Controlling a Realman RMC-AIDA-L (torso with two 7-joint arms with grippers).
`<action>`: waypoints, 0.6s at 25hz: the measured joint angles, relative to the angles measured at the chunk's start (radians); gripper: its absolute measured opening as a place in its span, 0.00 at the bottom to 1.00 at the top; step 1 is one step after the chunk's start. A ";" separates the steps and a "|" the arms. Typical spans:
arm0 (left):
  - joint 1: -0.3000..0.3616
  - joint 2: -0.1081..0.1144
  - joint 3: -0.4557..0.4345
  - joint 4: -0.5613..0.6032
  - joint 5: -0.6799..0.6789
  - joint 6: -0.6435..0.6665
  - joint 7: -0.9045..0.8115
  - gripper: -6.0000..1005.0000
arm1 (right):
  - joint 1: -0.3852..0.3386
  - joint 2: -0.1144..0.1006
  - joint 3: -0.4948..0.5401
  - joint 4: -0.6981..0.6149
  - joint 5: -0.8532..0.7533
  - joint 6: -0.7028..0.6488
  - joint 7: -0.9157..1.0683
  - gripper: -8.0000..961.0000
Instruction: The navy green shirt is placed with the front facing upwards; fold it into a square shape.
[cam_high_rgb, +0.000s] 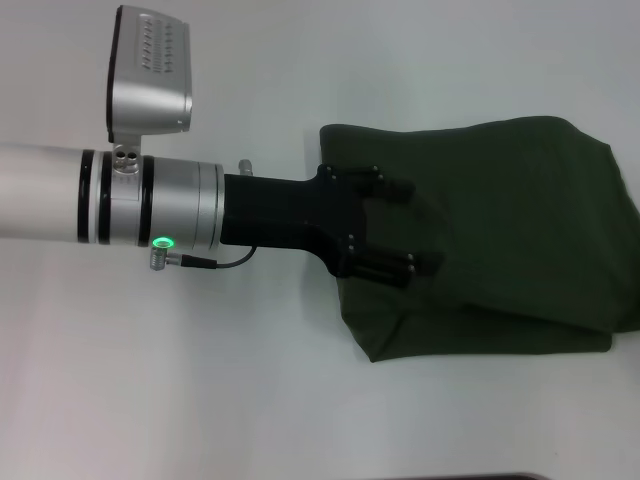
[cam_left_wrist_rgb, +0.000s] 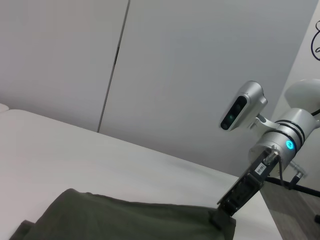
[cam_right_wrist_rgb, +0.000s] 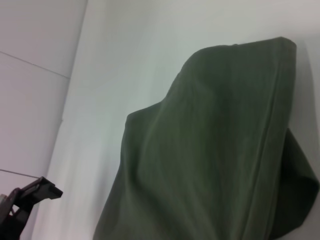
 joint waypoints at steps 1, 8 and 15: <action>-0.001 0.000 0.000 0.000 0.000 0.000 0.000 0.95 | 0.001 0.001 -0.001 0.000 -0.002 0.004 -0.001 0.04; -0.004 0.000 0.000 -0.001 0.000 0.000 0.000 0.95 | 0.003 0.003 -0.002 -0.004 -0.011 0.020 -0.005 0.11; -0.010 0.000 0.000 -0.001 0.000 -0.011 0.000 0.95 | 0.005 -0.002 0.006 -0.001 -0.032 0.031 -0.008 0.17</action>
